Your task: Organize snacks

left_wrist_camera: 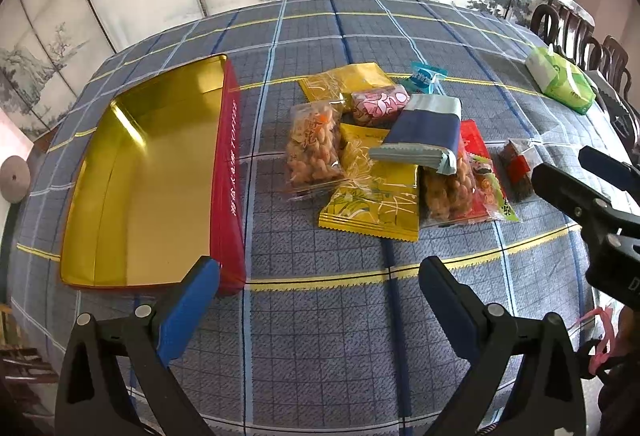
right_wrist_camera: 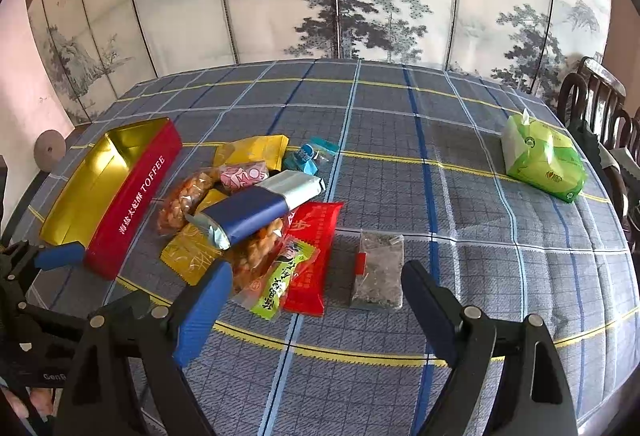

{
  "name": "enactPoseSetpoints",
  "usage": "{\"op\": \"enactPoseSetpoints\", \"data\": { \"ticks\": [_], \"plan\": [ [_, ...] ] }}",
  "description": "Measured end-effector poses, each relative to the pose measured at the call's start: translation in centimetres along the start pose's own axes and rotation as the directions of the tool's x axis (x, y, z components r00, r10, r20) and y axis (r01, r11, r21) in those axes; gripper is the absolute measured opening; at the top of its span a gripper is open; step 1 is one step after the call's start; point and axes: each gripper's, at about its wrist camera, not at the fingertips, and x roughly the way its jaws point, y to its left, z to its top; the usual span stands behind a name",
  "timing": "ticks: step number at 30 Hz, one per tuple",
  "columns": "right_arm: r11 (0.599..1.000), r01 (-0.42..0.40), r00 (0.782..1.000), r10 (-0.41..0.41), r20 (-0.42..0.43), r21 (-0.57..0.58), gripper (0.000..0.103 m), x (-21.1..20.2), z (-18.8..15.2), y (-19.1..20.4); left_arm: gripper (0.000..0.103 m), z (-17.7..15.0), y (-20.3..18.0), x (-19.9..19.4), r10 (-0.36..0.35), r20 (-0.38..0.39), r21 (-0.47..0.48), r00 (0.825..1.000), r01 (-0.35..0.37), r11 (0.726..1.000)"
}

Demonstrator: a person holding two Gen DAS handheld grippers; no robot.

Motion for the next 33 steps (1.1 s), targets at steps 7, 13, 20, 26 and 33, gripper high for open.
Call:
{"op": "enactPoseSetpoints", "data": {
  "ticks": [7, 13, 20, 26, 33],
  "plan": [
    [1.0, 0.002, 1.0, -0.002, 0.0, 0.0, 0.088, 0.0, 0.1, 0.1, 0.099, 0.1, 0.2, -0.2, -0.001, 0.006, -0.003, 1.0, 0.001, 1.0],
    [1.0, 0.005, 1.0, -0.005, 0.002, -0.004, 0.088, -0.1, 0.1, 0.1, 0.099, 0.2, 0.3, -0.3, -0.003, 0.006, -0.003, 1.0, 0.003, 1.0],
    [1.0, 0.01, 1.0, -0.01, 0.001, -0.002, 0.088, -0.2, 0.1, 0.1, 0.099, 0.1, 0.2, -0.5, -0.001, 0.012, -0.007, 1.0, 0.001, 1.0],
    [1.0, 0.015, 1.0, -0.015, 0.002, 0.005, 0.088, -0.2, 0.1, -0.3, 0.099, 0.2, 0.2, -0.5, 0.003, 0.018, -0.01, 1.0, -0.003, 1.0],
    [0.999, 0.032, 0.999, -0.032, -0.007, 0.015, 0.088, 0.0, -0.3, -1.2, 0.098, 0.3, 0.3, -0.4, 0.006, 0.019, -0.011, 1.0, -0.006, 1.0]
  ]
}}
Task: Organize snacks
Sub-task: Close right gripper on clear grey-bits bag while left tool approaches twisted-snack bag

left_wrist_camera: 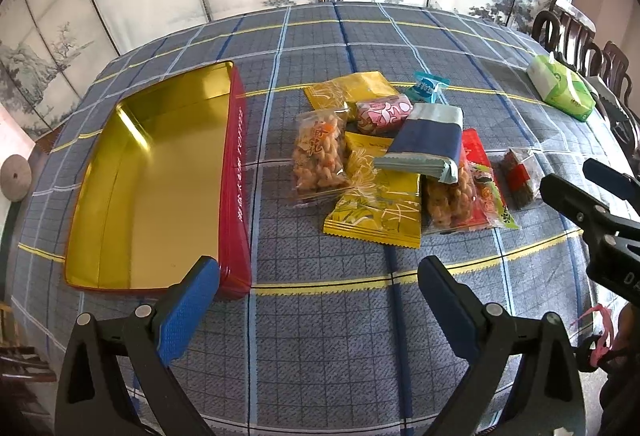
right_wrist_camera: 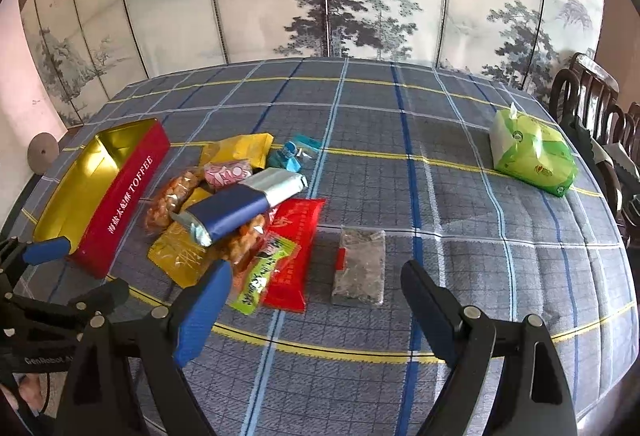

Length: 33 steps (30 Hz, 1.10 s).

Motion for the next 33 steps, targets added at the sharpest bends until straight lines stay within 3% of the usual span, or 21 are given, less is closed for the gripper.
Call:
{"op": "enactPoseSetpoints", "data": {
  "ticks": [5, 14, 18, 24, 28, 33],
  "plan": [
    [1.0, 0.023, 1.0, -0.023, -0.012, 0.009, 0.088, 0.5, -0.3, -0.9, 0.097, 0.1, 0.1, -0.1, 0.003, 0.01, -0.002, 1.0, -0.003, 1.0],
    [0.998, 0.053, 0.997, -0.052, -0.047, 0.019, 0.078, 2.5, -0.5, -2.1, 0.09, 0.5, 0.3, -0.1, 0.002, 0.019, 0.0, 1.0, -0.002, 1.0],
    [0.998, 0.061, 0.996, -0.06, -0.073, 0.006, 0.066, 3.9, -0.5, -2.2, 0.089, 0.6, 0.4, 0.2, -0.001, 0.019, 0.005, 1.0, 0.001, 1.0],
    [0.998, 0.059, 0.994, -0.057, -0.094, 0.013, 0.066, 5.3, -0.4, -2.6, 0.087, 1.1, 0.6, 0.6, -0.009, 0.016, 0.0, 1.0, 0.009, 1.0],
    [0.999, 0.041, 0.993, -0.039, -0.112, 0.02, 0.052, 6.2, -0.5, -2.8, 0.084, 1.2, 0.6, 0.7, -0.008, 0.012, 0.001, 1.0, 0.008, 1.0],
    [0.999, 0.029, 0.993, -0.025, -0.118, 0.036, 0.049, 6.8, -0.5, -3.2, 0.077, 2.0, 0.8, 1.3, -0.026, 0.002, -0.013, 1.0, 0.026, 1.0]
  ]
}}
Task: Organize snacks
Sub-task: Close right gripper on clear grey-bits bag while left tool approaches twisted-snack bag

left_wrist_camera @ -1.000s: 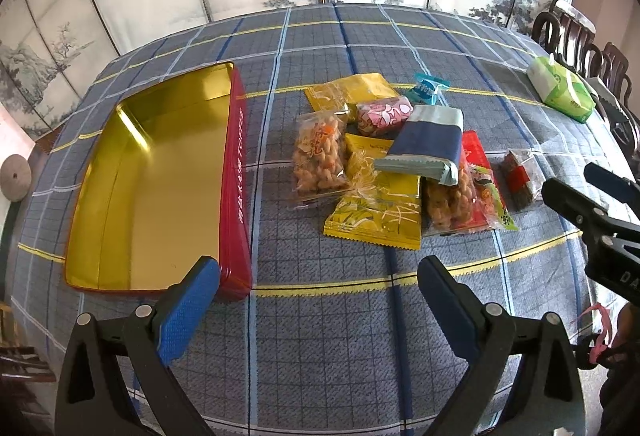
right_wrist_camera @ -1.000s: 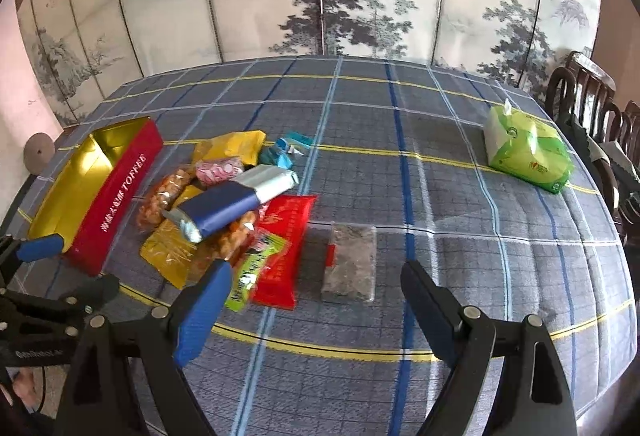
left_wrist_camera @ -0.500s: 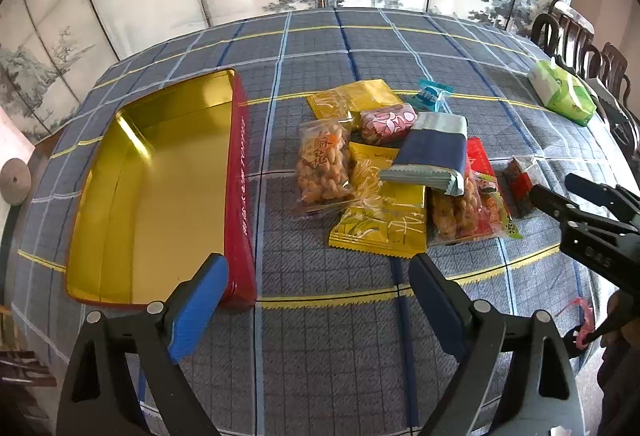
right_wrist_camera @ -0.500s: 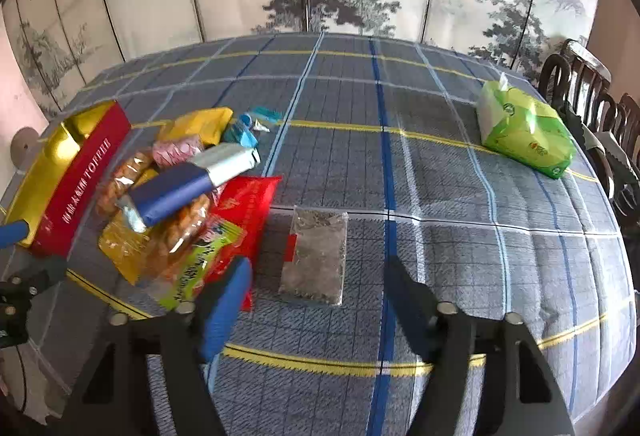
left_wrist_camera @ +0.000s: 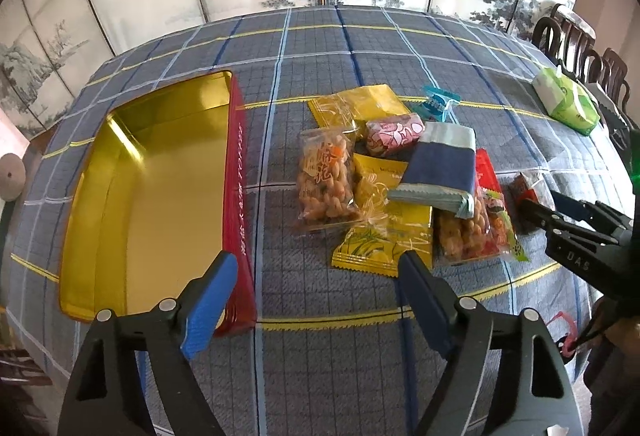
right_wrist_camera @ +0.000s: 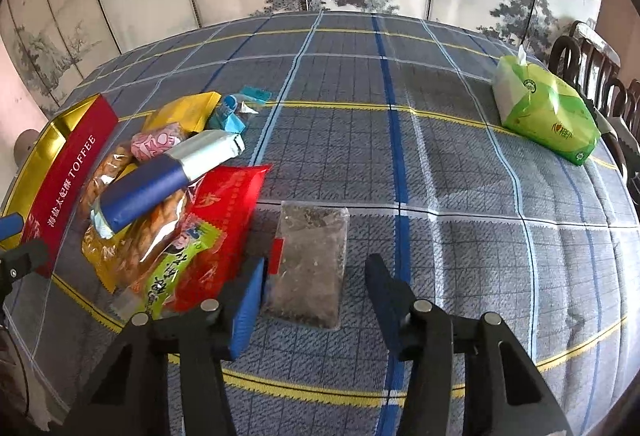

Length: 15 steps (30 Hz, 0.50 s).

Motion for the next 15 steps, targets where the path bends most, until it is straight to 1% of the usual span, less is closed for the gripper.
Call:
{"op": "enactPoseSetpoints", "data": {
  "ticks": [2, 3, 6, 10, 12, 15],
  "plan": [
    [1.0, -0.013, 1.0, 0.013, -0.005, -0.004, 0.045, 0.2, 0.1, 0.1, 0.076, 0.3, 0.1, 0.2, -0.004, -0.002, -0.004, 1.0, 0.004, 1.0],
    [1.0, -0.018, 1.0, 0.018, -0.008, -0.006, 0.04, 0.3, 0.1, 0.1, 0.075, 0.4, 0.2, 0.3, -0.003, -0.005, -0.005, 1.0, 0.003, 1.0],
    [1.0, -0.02, 1.0, 0.019, -0.008, -0.013, 0.036, 0.3, 0.1, 0.2, 0.072, 0.7, 0.3, 0.4, -0.005, -0.008, -0.005, 1.0, 0.005, 1.0],
    [1.0, -0.009, 1.0, 0.009, -0.002, -0.01, 0.036, 0.2, 0.0, -0.2, 0.068, 0.9, 0.4, 0.5, -0.007, -0.011, -0.006, 1.0, 0.007, 1.0],
    [1.0, -0.002, 1.0, 0.002, -0.001, -0.002, 0.036, 0.1, -0.1, -0.7, 0.062, 1.0, 0.4, 0.6, -0.018, -0.017, -0.007, 1.0, 0.018, 1.0],
    [1.0, -0.002, 1.0, 0.002, -0.002, 0.015, 0.036, 0.0, -0.3, -1.4, 0.059, 1.7, 0.6, 0.7, -0.04, -0.027, -0.014, 0.999, 0.039, 0.999]
  ]
}}
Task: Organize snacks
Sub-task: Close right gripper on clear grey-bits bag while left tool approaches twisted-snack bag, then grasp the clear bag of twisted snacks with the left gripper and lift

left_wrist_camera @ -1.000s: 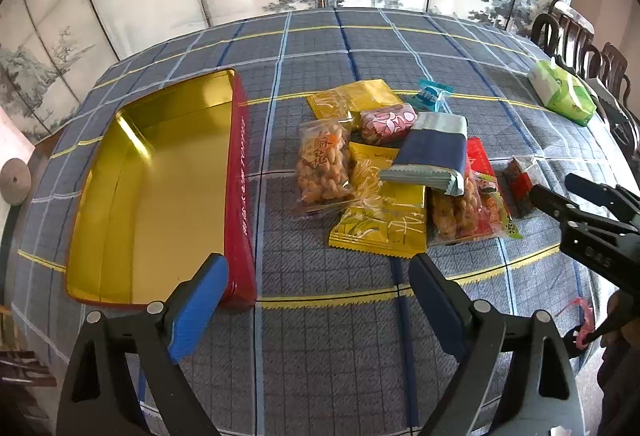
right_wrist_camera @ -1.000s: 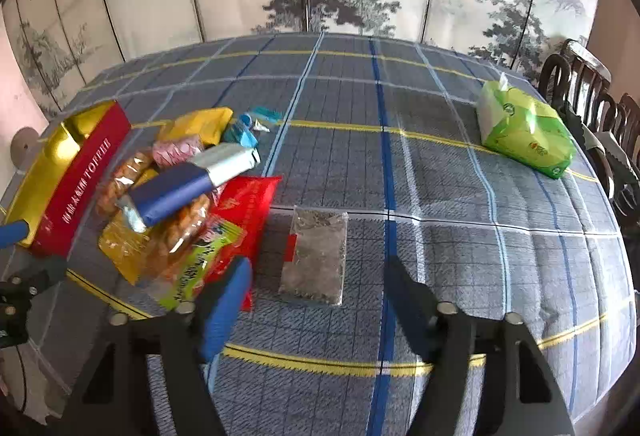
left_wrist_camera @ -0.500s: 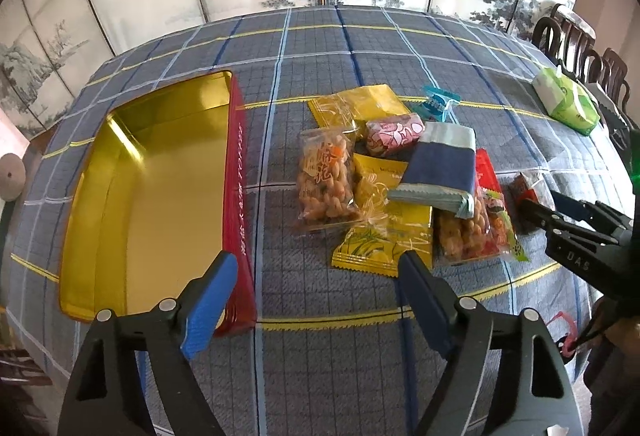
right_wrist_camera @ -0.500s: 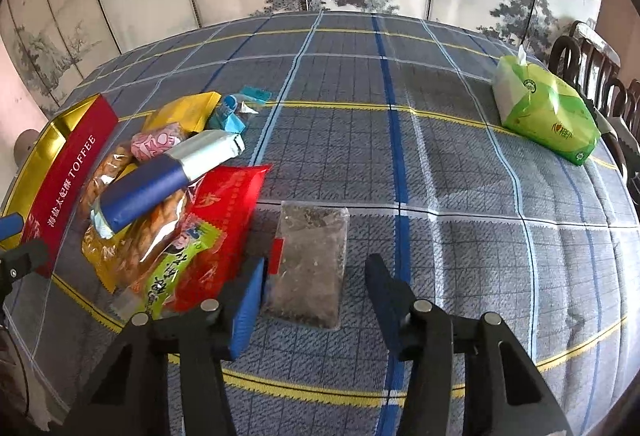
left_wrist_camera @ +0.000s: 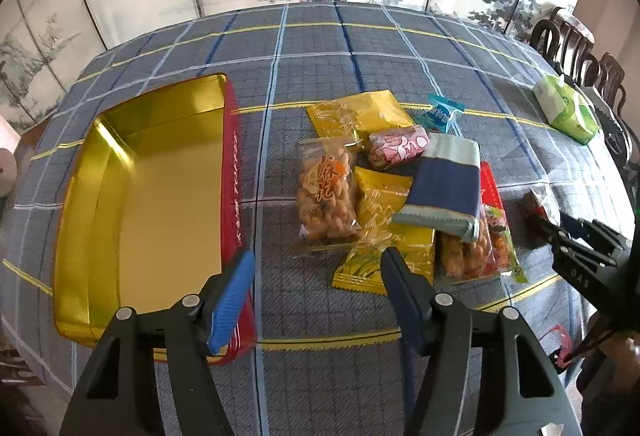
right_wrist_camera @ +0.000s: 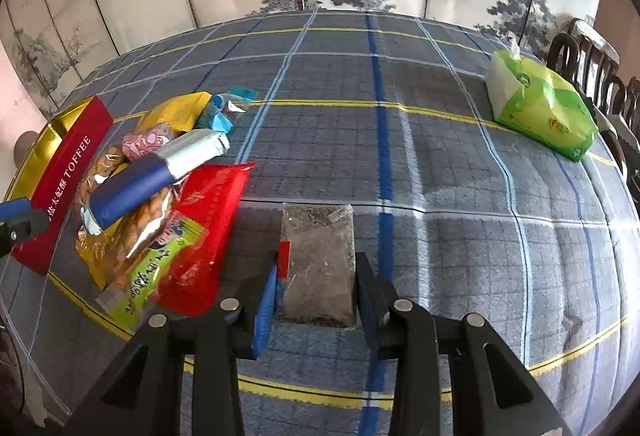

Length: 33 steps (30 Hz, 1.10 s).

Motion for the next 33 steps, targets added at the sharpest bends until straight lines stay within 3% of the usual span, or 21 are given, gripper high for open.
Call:
{"op": "enactPoseSetpoints", "data": {
  "ticks": [8, 14, 20, 25, 33],
  "plan": [
    [1.0, -0.015, 1.0, 0.015, 0.001, 0.024, 0.036, -0.1, -0.5, -0.7, 0.055, 2.8, 0.2, 0.6, -0.035, -0.013, 0.017, 0.999, 0.036, 0.999],
    [0.999, -0.021, 1.0, 0.021, 0.001, 0.025, 0.036, -0.1, -0.5, -0.9, 0.042, 4.7, 0.6, 2.4, -0.1, -0.08, -0.009, 0.992, 0.1, 0.995],
    [0.999, -0.026, 1.0, 0.026, 0.0, 0.036, 0.036, -0.2, -0.6, -1.0, 0.036, 5.6, 0.6, 4.0, -0.117, -0.124, -0.024, 0.985, 0.115, 0.993],
    [0.999, -0.024, 1.0, 0.024, -0.002, 0.034, 0.036, -0.2, -0.5, -1.0, 0.034, 5.8, 1.3, 5.4, -0.157, -0.172, -0.084, 0.973, 0.144, 0.986],
    [0.999, -0.026, 1.0, 0.026, -0.003, 0.046, 0.036, -0.2, -0.5, -1.1, 0.033, 6.1, 1.6, 6.0, -0.158, -0.174, -0.096, 0.972, 0.143, 0.985]
  ]
}}
